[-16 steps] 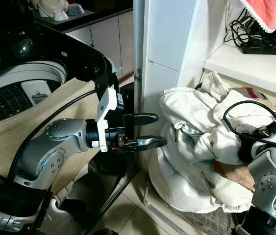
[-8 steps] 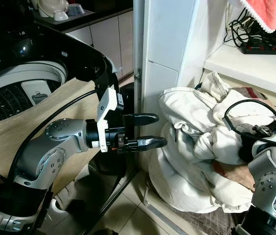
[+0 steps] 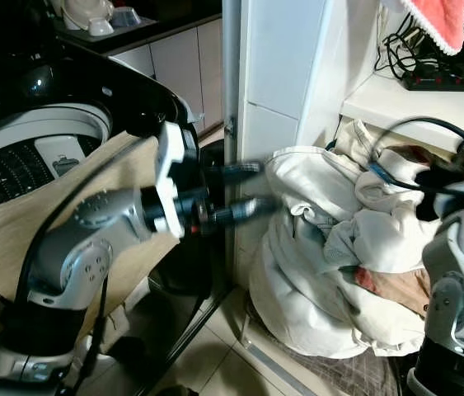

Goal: Clothes washing

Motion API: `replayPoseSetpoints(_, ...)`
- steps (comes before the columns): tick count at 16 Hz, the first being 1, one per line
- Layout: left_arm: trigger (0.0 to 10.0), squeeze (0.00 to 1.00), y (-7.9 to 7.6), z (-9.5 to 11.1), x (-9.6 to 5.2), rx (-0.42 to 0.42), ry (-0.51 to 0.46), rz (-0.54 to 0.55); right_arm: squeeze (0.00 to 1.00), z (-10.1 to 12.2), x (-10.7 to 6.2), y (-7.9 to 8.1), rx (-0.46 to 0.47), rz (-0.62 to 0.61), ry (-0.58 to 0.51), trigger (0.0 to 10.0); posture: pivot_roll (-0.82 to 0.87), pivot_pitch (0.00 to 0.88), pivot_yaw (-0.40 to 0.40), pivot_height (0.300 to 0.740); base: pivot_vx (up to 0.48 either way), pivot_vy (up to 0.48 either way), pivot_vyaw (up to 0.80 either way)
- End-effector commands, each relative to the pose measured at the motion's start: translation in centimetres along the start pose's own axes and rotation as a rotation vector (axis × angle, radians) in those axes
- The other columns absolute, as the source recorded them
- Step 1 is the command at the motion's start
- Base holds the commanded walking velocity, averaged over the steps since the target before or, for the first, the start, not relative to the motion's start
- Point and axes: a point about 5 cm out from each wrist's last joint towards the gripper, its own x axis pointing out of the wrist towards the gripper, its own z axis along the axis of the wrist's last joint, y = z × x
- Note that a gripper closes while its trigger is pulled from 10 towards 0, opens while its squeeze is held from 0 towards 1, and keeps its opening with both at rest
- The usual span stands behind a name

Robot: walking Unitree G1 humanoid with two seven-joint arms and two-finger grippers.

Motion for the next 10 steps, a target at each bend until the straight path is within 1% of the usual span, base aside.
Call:
replayPoseSetpoints(1, 10.0, 0.00, 1.4, 1.3, 0.0, 0.016, -0.073, 0.117, 0.00, 1.5, -0.5, 1.7, -0.076, 0.127, -0.120, 0.0, -0.09, 0.000, 0.025, 0.740, 0.000, 0.000, 0.00)
replayPoseSetpoints(2, 10.0, 0.00, 2.1, 1.7, 0.1, -0.002, -0.102, 0.182, 0.00, 1.7, -0.8, 2.6, -0.122, 0.210, -0.162, 0.0, -0.09, 0.000, 0.024, 0.740, 0.000, 0.000, 0.00)
replayPoseSetpoints(3, 10.0, 0.00, 3.3, 2.3, 0.3, -0.066, -0.150, 0.307, 0.00, 1.9, -1.6, 4.4, -0.189, 0.371, -0.224, 0.0, -0.09, 0.000, 0.024, 0.740, 0.000, 0.000, 0.00)
replayPoseSetpoints(4, 10.0, 0.00, 3.8, 2.5, 0.5, -0.129, -0.180, 0.348, 0.00, 1.9, -2.1, 5.4, -0.222, 0.461, -0.254, 0.0, -0.09, 0.000, 0.024, 0.740, 0.000, 0.000, 0.00)
replayPoseSetpoints(5, 10.0, 0.25, 4.2, 2.8, 0.7, -0.191, -0.212, 0.376, 0.00, 1.9, -2.7, 6.3, -0.258, 0.551, -0.292, 0.0, -0.09, 0.000, 0.024, 0.740, 0.000, 0.000, 0.00)
replayPoseSetpoints(6, 10.0, 1.00, 4.5, 3.0, 0.9, -0.244, -0.245, 0.394, 0.00, 1.8, -3.3, 7.1, -0.298, 0.630, -0.325, 0.0, -0.09, 0.000, 0.024, 0.740, 0.000, 0.000, 0.00)
replayPoseSetpoints(7, 10.0, 1.00, 4.7, 3.2, 1.3, -0.333, -0.287, 0.401, 0.00, 1.6, -4.3, 8.2, -0.332, 0.749, -0.366, 0.0, -0.09, 0.000, 0.024, 0.740, 0.000, 0.000, 0.00)
replayPoseSetpoints(9, 10.0, 1.00, 4.6, 3.2, 1.9, -0.449, -0.329, 0.382, 0.00, 1.3, -5.4, 9.3, -0.370, 0.883, -0.413, 0.0, -0.09, 0.000, 0.025, 0.740, 0.000, 0.000, 0.00)
replayPoseSetpoints(10, 10.0, 1.00, 4.0, 3.0, 2.6, -0.573, -0.363, 0.323, 0.00, 0.9, -6.2, 10.1, -0.398, 0.989, -0.445, 0.0, -0.09, 0.000, 0.022, 0.740, 0.000, 0.000, 0.00)
